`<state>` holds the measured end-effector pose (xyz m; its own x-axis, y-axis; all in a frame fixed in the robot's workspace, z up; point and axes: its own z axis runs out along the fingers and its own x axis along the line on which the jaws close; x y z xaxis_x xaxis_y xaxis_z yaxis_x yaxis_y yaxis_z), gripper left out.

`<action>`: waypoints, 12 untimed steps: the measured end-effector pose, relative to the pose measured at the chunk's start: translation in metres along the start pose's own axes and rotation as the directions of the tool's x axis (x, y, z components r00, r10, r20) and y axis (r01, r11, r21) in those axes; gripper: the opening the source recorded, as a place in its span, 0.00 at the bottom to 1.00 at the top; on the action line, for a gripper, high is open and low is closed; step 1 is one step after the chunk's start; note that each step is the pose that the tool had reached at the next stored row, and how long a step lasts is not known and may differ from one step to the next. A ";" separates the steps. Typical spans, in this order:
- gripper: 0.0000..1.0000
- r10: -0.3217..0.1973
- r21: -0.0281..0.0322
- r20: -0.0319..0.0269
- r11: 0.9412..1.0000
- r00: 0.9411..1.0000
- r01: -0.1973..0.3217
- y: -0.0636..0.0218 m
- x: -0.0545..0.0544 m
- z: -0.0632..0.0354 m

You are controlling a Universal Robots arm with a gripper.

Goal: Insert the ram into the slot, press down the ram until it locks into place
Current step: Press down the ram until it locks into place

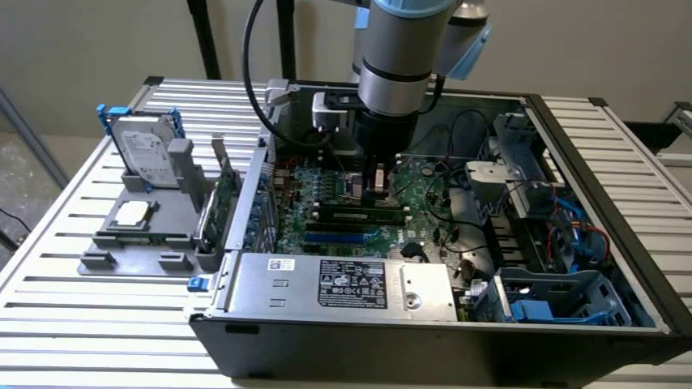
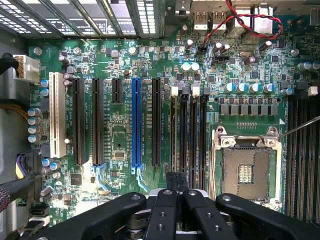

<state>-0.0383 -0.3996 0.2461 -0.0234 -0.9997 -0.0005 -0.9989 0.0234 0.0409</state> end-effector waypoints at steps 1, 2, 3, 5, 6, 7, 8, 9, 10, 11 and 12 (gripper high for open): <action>0.11 0.000 0.000 0.000 1.000 1.000 0.000 0.0003 0.000 0.0001; 0.11 0.000 0.000 0.000 1.000 1.000 0.000 0.0004 0.000 0.0005; 0.11 0.000 0.000 0.000 1.000 1.000 0.000 0.0008 0.000 0.0010; 0.11 0.000 0.000 0.000 1.000 1.000 0.000 0.0011 0.000 0.0024; 0.11 0.000 0.000 0.000 1.000 1.000 0.000 0.0013 -0.001 0.0031; 0.11 0.000 0.000 0.000 1.000 1.000 0.000 0.0014 -0.001 0.0037; 0.11 0.000 0.000 0.000 1.000 1.000 0.000 0.0015 -0.002 0.0043; 0.11 0.000 0.000 0.000 1.000 1.000 0.000 0.0016 -0.002 0.0048; 0.11 0.000 0.000 0.000 1.000 1.000 0.000 0.0017 -0.002 0.0054; 0.11 0.000 0.000 0.000 1.000 1.000 0.000 0.0018 -0.003 0.0062; 0.11 0.000 0.000 0.000 1.000 1.000 0.000 0.0020 -0.003 0.0069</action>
<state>-0.0405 -0.3968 0.2393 -0.0237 -0.9997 -0.0005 -0.9989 0.0237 0.0407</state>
